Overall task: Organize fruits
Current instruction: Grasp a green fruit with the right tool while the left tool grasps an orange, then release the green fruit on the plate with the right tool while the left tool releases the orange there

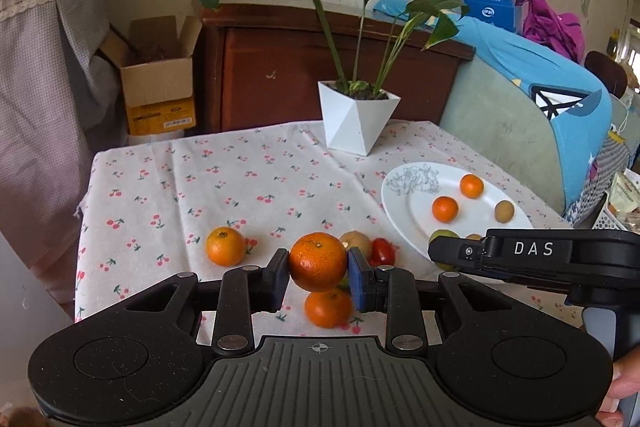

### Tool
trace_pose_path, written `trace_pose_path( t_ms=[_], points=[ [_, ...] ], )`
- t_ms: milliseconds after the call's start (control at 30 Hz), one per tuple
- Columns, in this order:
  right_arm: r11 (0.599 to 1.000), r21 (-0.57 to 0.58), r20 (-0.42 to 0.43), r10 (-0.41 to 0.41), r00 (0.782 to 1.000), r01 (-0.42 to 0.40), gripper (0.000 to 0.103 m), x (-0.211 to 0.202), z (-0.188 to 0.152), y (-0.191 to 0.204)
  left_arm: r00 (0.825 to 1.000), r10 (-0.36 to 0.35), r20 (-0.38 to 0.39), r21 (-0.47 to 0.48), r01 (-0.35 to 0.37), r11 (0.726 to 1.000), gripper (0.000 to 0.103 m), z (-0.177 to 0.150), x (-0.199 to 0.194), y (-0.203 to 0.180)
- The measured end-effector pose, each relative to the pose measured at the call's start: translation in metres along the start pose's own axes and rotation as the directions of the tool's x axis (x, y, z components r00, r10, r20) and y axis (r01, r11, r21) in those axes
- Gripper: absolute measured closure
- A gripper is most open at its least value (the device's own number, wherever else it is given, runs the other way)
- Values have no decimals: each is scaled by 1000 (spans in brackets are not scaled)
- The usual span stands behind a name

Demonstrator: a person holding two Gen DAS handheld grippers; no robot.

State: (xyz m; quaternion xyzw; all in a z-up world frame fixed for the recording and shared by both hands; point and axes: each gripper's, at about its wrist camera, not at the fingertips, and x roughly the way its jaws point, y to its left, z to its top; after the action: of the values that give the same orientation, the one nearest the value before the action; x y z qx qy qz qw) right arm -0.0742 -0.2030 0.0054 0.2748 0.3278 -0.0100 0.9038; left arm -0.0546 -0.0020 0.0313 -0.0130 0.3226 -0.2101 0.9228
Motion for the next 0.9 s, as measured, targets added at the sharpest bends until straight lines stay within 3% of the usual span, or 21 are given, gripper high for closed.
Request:
trace_pose_path(
  t_ms=[167, 400, 533, 900],
  points=[
    [1000, 12, 21, -16, 1000, 16, 77, -17, 21, -9, 999, -50, 3, 21, 50, 999, 75, 17, 2, -16],
    [997, -6, 23, -76, 997, 76, 77, -29, 44, -31, 991, -124, -53, 35, 126, 991, 75, 32, 26, -38],
    [993, 41, 17, -109, 994, 108, 77, -23, 49, -48, 988, -131, -78, 81, 138, 987, 75, 34, 46, -55],
    [980, 135, -16, -144, 989, 145, 77, -10, 51, -72, 973, -176, -151, 68, 187, 980, 75, 27, 90, -77]
  ],
)
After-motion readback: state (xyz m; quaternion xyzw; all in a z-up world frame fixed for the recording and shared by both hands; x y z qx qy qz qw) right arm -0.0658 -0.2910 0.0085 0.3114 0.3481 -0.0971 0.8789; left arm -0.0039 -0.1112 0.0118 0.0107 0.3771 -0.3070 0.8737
